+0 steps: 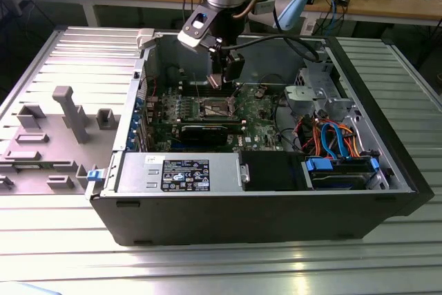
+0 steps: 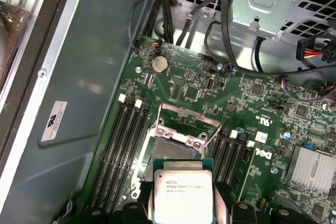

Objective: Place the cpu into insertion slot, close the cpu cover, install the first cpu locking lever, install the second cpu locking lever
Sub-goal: 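Place the cpu into insertion slot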

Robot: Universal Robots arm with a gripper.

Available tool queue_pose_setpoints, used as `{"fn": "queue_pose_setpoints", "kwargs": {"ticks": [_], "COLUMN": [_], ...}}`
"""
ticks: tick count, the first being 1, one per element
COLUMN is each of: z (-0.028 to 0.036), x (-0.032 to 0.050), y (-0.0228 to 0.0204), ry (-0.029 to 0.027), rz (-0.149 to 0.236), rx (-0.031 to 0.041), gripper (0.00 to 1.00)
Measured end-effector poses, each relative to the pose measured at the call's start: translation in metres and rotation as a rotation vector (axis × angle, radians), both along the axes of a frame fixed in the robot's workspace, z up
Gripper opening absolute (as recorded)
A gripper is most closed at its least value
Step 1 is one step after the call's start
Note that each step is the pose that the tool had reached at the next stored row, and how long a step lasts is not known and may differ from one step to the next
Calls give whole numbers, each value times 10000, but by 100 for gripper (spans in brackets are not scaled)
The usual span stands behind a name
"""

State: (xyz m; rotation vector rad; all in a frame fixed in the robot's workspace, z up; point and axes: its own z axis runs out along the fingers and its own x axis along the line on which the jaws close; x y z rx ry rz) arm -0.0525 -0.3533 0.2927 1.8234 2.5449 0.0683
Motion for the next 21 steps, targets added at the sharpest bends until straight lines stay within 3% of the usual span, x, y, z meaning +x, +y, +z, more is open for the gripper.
{"fn": "queue_pose_setpoints", "kwargs": {"ticks": [21], "z": [-4], "x": [0], "y": [0], "ry": [0], "rz": [-270], "rx": [0], "gripper": [55]}}
